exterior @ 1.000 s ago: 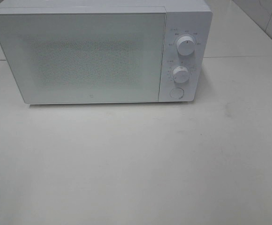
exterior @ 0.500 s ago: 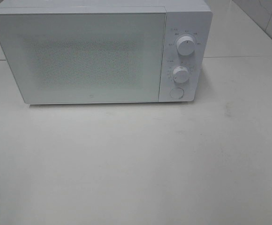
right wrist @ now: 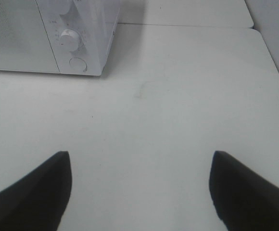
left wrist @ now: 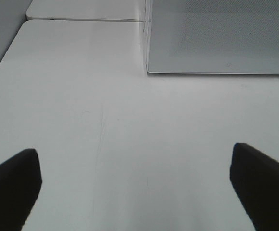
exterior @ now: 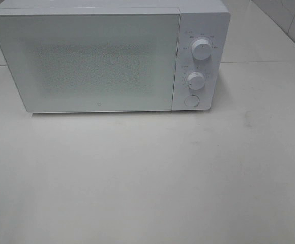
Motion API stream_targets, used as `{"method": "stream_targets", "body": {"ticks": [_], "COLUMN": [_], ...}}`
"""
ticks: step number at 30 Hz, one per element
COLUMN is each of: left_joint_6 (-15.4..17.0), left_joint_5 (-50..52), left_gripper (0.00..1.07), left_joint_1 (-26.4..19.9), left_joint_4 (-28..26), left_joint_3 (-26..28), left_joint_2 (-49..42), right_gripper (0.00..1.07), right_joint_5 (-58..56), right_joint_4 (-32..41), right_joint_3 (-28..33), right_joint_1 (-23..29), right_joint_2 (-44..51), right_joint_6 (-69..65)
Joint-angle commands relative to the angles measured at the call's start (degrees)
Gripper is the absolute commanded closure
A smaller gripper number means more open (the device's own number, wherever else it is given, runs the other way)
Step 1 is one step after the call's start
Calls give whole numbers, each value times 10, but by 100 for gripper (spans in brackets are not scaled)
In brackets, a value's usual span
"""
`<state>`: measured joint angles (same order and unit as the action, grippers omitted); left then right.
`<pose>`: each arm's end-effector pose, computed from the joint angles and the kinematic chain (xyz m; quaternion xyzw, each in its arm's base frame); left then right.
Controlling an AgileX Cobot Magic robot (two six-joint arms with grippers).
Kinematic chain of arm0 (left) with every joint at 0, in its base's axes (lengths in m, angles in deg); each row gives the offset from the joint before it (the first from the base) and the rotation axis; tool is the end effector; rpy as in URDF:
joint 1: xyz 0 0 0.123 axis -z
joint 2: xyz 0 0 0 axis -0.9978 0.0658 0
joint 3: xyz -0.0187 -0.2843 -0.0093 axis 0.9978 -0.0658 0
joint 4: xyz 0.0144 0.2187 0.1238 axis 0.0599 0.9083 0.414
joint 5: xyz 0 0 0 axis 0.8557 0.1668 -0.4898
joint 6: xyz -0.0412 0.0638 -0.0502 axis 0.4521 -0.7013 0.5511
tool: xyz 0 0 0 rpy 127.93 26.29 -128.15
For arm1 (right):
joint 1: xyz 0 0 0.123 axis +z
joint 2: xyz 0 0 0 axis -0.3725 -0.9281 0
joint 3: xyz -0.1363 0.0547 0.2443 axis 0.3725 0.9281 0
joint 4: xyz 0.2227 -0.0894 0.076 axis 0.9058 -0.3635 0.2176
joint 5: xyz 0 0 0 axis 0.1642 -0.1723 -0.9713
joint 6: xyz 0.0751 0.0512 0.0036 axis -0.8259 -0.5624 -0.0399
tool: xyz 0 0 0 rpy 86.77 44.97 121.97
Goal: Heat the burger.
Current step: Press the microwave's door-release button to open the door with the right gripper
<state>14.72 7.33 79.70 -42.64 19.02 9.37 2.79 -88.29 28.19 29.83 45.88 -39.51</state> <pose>-0.0047 -0.0145 0.2799 0.0089 0.8453 -0.0239 0.5337 0.0119 -0.0035 0.2969 -0.0010 0.8354 0.0424 0.5480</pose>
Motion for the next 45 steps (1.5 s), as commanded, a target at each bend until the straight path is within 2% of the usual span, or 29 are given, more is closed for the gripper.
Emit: {"method": "stream_targets", "body": {"ticks": [1, 4, 12, 17, 19, 23, 34, 39, 45], "left_joint_6": [2, 2, 2, 2, 2, 2, 2, 2, 2], "left_joint_5": [6, 6, 6, 6, 6, 6, 6, 6, 6], "left_gripper": [6, 6, 6, 6, 6, 6, 6, 6, 6], "left_joint_1": [-3, -3, -3, -3, -3, -3, -3, -3, -3], "left_joint_4": [-3, -3, -3, -3, -3, -3, -3, -3, -2], "left_joint_3": [-1, -1, -1, -1, -1, -1, -1, -1, -1], "left_joint_2": [-11, -11, -11, -11, -11, -11, -11, -11, -11], "right_gripper": [32, 32, 32, 32, 32, 32, 32, 32, 32], "right_joint_5": [63, 77, 217, 254, 299, 332, 603, 661, 780], "right_joint_4": [1, 0, 1, 3, 5, 5, -1, -3, 0], "right_joint_3": [-5, -5, -5, -5, -5, -3, 78, 86, 99], "right_joint_1": [-2, -2, -2, -2, -2, -2, -2, -2, -2], "right_joint_2": [-44, -56, -174, -209, -258, -295, -418, -466, -557], "right_joint_6": [-3, -2, -1, -1, -1, -5, -3, 0, 40]}}
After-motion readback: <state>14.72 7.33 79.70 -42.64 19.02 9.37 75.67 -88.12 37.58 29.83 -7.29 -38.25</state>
